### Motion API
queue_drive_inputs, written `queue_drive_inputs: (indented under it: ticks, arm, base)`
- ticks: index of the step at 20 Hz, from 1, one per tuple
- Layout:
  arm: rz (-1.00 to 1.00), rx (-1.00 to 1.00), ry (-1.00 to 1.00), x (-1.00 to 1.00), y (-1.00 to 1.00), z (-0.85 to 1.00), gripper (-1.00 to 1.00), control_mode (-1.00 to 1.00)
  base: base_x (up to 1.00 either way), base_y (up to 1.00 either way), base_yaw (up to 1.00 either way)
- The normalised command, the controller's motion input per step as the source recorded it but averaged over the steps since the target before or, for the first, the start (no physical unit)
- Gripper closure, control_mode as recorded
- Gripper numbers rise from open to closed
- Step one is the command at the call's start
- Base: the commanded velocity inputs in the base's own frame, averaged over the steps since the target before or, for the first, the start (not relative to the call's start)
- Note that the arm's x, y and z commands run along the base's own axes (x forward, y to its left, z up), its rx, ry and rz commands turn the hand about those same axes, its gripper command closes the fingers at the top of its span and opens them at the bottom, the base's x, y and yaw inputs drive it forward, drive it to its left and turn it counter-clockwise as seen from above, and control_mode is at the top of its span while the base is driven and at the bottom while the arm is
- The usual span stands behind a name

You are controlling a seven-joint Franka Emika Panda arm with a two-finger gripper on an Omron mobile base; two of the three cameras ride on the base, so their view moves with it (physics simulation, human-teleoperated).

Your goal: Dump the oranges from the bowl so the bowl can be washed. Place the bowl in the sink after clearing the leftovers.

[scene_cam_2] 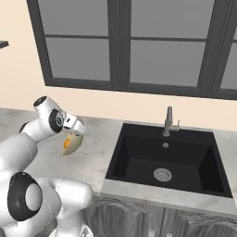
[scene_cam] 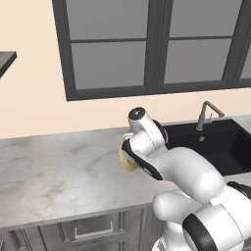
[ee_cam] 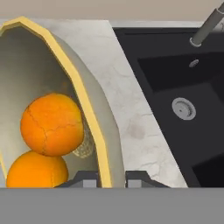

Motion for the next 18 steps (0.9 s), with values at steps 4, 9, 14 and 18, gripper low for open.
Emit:
queue_drive_inputs:
  ticks: [4, 9, 14, 18]
  arm:
    - [-0.01, -0.30, 0.02, 0.02, 0.28, 0.04, 1.00, -1.00]
    - [-0.03, -0.28, 0.03, 0.00, 0.19, 0.12, 1.00, -1.00]
    - [-0.14, -0.25, 0.06, 0.00, 0.02, 0.19, 1.00, -1.00]
    - [-0.08, -0.09, 0.01, -0.06, -0.03, 0.00, 1.00, -1.00]
  base:
    - [0.00, 0.00, 0.00]
    - [0.00, 0.00, 0.00]
    - [0.00, 0.00, 0.00]
    - [0.00, 0.00, 0.00]
